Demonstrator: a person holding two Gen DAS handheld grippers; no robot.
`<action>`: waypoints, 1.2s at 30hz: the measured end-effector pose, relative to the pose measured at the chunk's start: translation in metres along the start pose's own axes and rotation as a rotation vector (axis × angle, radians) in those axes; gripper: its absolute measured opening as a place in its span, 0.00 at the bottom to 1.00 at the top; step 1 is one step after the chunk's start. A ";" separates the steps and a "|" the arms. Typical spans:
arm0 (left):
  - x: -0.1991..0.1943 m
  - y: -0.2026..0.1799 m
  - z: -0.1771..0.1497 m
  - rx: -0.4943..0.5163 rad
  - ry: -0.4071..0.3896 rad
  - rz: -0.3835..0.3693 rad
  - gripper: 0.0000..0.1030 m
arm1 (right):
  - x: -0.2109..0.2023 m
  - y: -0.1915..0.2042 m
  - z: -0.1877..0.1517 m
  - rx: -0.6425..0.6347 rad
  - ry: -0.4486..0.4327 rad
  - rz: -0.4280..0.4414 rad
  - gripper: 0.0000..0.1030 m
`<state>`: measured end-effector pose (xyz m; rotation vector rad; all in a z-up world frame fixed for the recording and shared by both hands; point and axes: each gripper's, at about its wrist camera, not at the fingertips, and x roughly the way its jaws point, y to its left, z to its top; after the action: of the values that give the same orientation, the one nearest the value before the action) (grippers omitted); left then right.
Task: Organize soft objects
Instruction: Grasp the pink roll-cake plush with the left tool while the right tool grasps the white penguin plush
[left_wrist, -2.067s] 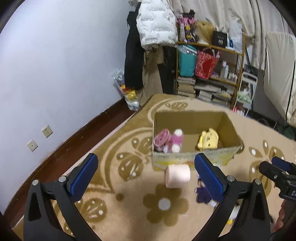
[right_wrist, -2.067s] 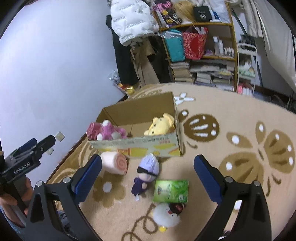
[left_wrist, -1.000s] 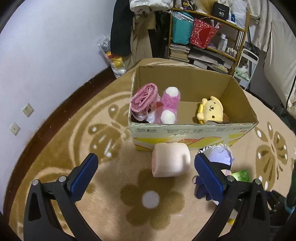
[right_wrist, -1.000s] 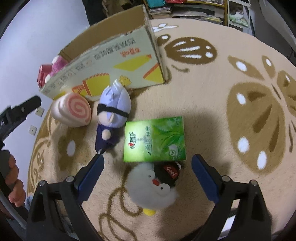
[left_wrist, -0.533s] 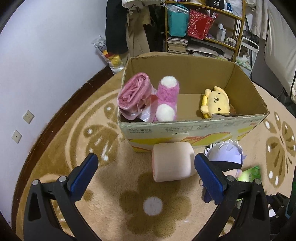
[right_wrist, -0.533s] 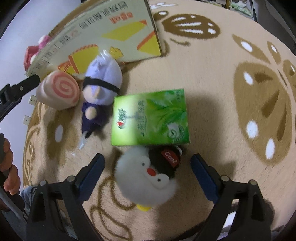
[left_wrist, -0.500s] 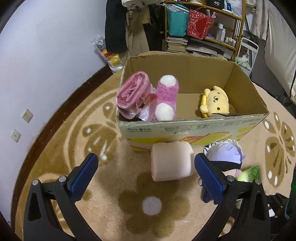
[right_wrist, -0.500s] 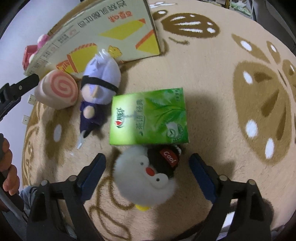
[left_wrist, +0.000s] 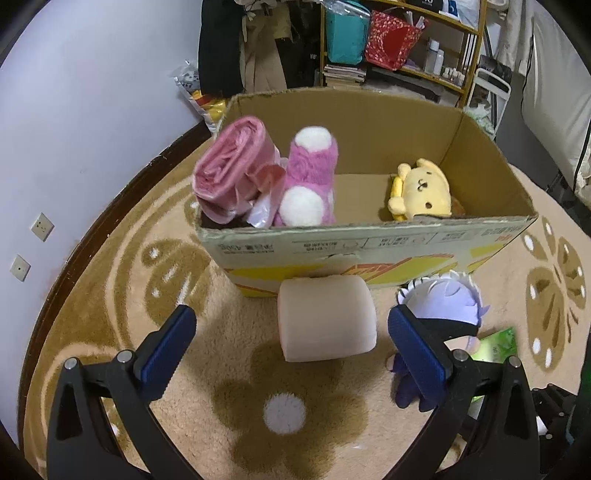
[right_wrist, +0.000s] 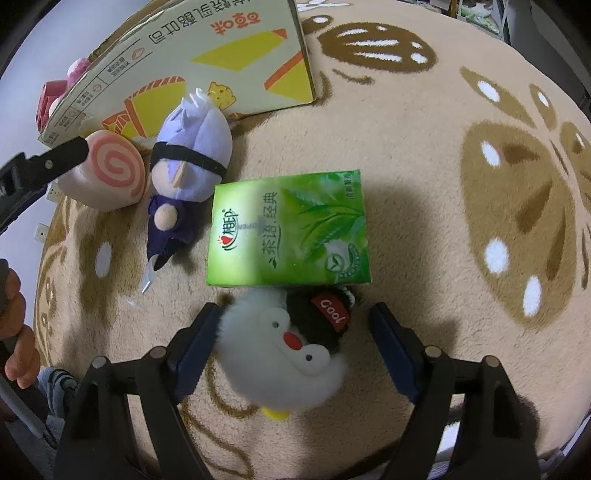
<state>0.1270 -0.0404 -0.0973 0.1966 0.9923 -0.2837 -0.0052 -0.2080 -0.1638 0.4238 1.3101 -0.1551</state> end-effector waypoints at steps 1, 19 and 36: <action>0.003 -0.001 0.000 0.002 0.008 0.001 0.99 | 0.001 -0.001 0.002 -0.002 0.001 -0.001 0.84; 0.010 0.002 -0.012 -0.027 0.036 -0.034 0.37 | -0.017 -0.001 -0.007 0.024 -0.069 0.009 0.34; -0.028 0.008 -0.024 -0.007 -0.024 0.023 0.36 | -0.074 -0.004 -0.002 0.024 -0.362 0.069 0.34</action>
<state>0.0958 -0.0219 -0.0859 0.1979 0.9665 -0.2607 -0.0273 -0.2200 -0.0937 0.4378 0.9376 -0.1805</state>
